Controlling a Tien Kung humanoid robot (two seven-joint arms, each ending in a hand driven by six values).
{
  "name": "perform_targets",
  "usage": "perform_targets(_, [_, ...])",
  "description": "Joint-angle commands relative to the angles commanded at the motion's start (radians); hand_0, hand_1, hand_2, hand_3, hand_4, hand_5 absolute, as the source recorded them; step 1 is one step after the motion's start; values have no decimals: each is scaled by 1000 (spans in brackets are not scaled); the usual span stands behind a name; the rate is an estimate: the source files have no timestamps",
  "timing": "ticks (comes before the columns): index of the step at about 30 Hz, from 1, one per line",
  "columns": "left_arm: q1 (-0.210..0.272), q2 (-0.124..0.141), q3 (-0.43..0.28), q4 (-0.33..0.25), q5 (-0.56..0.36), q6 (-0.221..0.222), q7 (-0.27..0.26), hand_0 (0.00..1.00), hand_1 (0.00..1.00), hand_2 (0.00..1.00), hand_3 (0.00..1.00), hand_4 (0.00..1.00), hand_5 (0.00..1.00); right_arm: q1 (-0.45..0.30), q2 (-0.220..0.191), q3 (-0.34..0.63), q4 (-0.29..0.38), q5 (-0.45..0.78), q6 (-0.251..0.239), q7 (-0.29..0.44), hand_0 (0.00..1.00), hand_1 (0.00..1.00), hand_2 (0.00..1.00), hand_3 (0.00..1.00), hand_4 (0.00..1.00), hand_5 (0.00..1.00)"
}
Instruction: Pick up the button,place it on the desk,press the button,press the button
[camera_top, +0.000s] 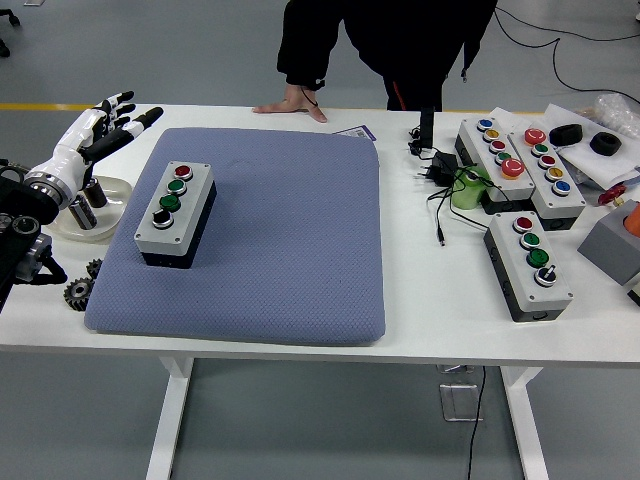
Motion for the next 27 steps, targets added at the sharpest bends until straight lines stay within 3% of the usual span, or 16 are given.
perform_targets(4, [-3, 0, 25, -24, 113, 34, 56, 998, 998, 998, 998, 998, 683, 0, 0, 0, 0, 1, 0, 1, 780, 756, 752, 600, 234, 177])
perform_targets(7, [-14, -6, 66, -49, 231, 39, 136, 998, 998, 998, 998, 998, 683, 0, 0, 1, 0, 2, -1, 1, 780, 756, 752, 600, 234, 177])
perform_targets(12, [-39, -27, 119, -53, 418, -27, 237, 998, 998, 998, 998, 998, 672, 2, 0, 2, 0, 4, -1, 1, 780, 756, 752, 600, 234, 177])
perform_targets(19, [-56, -50, 161, -37, 408, -81, 274, 998, 998, 998, 998, 998, 682, 6, -1, 4, 0, 4, -2, 3, 780, 755, 752, 601, 233, 178])
perform_targets(27, [-64, -73, 186, -33, 423, -92, 362, 998, 998, 998, 998, 998, 712, 6, -3, 6, 0, 3, -2, 5, 780, 756, 752, 599, 232, 178])
